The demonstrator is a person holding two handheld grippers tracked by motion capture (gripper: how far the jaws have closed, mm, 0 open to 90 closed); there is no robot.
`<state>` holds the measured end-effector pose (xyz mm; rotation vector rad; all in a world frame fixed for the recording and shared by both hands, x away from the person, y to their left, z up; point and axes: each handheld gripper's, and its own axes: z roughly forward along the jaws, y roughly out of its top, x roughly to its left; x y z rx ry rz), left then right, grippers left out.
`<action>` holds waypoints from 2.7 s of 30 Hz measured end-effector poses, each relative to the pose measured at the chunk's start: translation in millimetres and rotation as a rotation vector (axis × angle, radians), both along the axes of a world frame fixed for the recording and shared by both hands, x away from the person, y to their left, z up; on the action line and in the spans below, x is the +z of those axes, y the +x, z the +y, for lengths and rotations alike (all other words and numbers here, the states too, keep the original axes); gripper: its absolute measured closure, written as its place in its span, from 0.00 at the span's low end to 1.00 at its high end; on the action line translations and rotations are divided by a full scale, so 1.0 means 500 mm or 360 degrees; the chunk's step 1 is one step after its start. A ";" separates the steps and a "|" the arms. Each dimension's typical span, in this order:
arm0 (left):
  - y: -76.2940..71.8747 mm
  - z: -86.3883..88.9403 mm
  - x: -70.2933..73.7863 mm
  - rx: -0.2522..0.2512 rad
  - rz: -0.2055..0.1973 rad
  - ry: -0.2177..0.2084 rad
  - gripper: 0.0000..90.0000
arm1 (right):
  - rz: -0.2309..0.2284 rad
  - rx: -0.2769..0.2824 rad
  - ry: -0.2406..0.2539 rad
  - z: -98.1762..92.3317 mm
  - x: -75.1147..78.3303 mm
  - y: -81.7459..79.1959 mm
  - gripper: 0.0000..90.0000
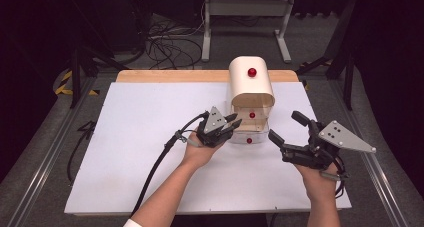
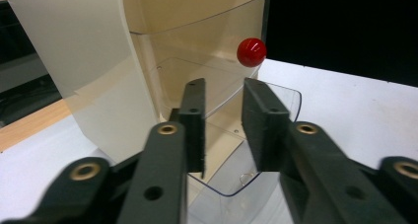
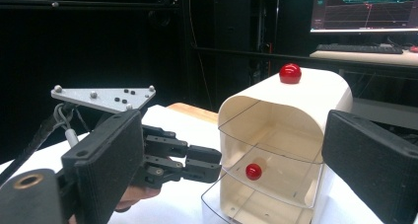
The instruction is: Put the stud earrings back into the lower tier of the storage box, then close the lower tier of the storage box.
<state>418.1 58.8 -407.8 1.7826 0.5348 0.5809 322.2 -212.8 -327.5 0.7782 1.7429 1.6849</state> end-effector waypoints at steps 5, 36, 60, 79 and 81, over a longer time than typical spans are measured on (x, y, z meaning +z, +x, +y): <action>-0.012 0.010 0.014 -0.0015 0.0000 -0.0012 0.68 | 0.0010 0.0004 -0.0015 0.006 -0.003 0.003 0.11; -0.099 0.161 0.095 0.0013 -0.0031 -0.0158 0.30 | 0.0055 -0.0029 -0.0071 0.037 -0.020 0.016 0.11; -0.142 0.237 0.123 0.0040 -0.0084 -0.0171 0.24 | 0.0130 -0.0078 -0.0141 0.042 -0.045 0.031 0.74; -0.160 0.277 0.121 0.0070 -0.0076 -0.0196 0.24 | 0.0176 -0.0114 -0.0244 0.051 -0.061 0.039 1.00; -0.163 0.280 0.121 0.0073 -0.0080 -0.0187 0.24 | 0.0190 -0.0117 -0.0255 0.051 -0.064 0.041 1.00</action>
